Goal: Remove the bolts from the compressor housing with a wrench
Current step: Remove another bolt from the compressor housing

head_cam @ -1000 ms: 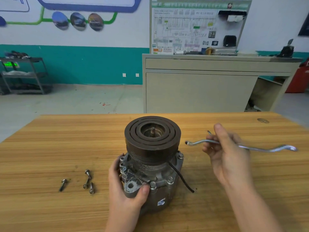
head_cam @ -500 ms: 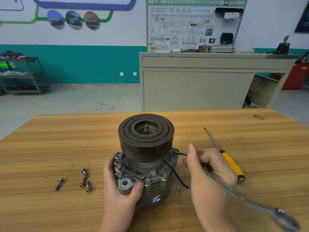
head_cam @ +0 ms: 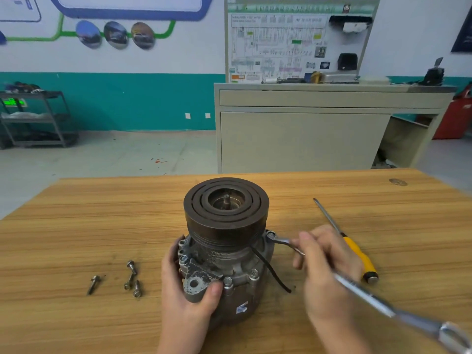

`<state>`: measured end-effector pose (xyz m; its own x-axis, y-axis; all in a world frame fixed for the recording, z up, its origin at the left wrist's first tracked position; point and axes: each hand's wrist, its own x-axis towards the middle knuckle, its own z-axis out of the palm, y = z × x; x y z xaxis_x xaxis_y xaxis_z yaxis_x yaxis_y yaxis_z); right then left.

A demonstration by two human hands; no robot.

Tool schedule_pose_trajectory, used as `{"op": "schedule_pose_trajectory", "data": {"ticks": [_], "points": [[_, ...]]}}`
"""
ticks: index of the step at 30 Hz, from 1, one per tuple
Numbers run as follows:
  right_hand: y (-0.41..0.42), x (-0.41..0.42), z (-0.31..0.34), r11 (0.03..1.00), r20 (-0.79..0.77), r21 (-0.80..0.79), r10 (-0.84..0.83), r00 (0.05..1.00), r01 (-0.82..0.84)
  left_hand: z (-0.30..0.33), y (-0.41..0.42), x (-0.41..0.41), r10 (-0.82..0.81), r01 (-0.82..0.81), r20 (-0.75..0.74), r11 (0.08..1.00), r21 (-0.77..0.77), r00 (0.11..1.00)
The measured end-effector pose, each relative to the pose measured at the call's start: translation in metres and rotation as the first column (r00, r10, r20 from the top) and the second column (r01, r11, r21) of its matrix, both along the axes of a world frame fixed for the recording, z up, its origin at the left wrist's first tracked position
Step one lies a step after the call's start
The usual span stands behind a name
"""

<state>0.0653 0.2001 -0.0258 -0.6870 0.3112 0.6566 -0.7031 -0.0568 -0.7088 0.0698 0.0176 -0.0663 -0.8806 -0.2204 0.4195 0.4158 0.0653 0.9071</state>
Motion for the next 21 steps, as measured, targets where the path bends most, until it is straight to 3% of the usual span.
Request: {"op": "schedule_pose_trajectory", "data": {"ticks": [1,3,7,10,12,16,18,21], "points": [[0.005,-0.004,0.003,0.993,0.048,-0.118,-0.020,0.999,0.025,0.000,0.000,-0.001,0.004,-0.004,0.000,1.000,-0.001,1.000],[0.018,-0.023,0.013,0.932,0.133,-0.329,0.208,0.969,-0.155,-0.001,0.000,-0.001,0.008,-0.008,0.001,1.000,-0.001,1.000],[0.030,-0.067,0.028,0.796,0.340,-0.460,0.567,0.750,-0.393,0.000,0.002,-0.001,0.009,-0.009,-0.003,1.000,0.006,1.000],[0.017,-0.088,0.022,0.664,0.338,-0.552,0.731,0.593,-0.504,0.001,0.001,-0.002,-0.007,0.008,-0.003,1.000,0.020,1.000],[0.008,-0.090,0.016,0.601,0.300,-0.692,0.744,0.597,-0.401,0.001,0.000,-0.004,-0.026,0.026,-0.001,0.999,0.018,1.000],[0.012,-0.070,0.018,0.427,0.200,-0.900,0.585,0.786,-0.089,-0.003,-0.003,-0.006,-0.034,0.034,0.005,0.999,-0.001,0.999],[0.021,-0.050,0.021,0.559,0.258,-0.829,0.420,0.870,-0.024,-0.006,-0.003,-0.007,-0.039,0.039,0.011,0.999,-0.008,0.999],[0.020,-0.020,0.017,0.805,0.302,-0.589,0.135,0.944,0.073,-0.007,-0.003,-0.007,-0.039,0.039,0.020,0.999,-0.019,0.999]]}}
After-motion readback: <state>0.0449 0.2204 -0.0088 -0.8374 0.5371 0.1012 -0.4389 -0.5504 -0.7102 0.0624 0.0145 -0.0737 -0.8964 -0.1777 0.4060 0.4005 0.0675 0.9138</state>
